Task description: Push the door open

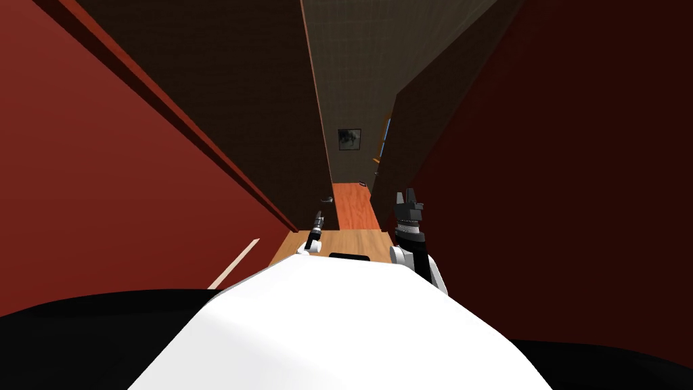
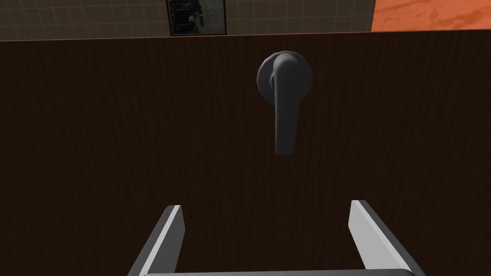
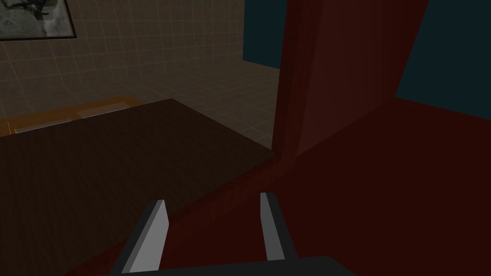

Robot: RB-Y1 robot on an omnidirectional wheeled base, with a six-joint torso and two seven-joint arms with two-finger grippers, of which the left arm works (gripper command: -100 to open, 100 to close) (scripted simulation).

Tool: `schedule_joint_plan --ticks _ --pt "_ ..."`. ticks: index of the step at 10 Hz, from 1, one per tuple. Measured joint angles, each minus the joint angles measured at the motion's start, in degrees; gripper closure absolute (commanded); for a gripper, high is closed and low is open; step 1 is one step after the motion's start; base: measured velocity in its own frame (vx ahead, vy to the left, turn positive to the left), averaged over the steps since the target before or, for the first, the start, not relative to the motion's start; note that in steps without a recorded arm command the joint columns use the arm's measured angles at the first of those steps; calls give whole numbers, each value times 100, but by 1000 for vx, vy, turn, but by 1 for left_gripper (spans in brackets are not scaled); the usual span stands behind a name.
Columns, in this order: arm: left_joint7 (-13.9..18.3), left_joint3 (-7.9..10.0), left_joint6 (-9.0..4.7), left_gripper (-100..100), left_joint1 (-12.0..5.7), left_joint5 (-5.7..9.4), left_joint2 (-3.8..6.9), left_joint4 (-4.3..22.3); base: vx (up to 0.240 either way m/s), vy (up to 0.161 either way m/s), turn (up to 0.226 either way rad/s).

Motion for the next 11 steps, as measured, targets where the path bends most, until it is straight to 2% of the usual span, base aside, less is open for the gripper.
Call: schedule_joint_plan --ticks 5,11 --pt "-41 6 -146 -100 -210 43 11 609 101 17 -25" --pt "-66 63 -166 -100 -236 56 -3 677 181 19 -26"
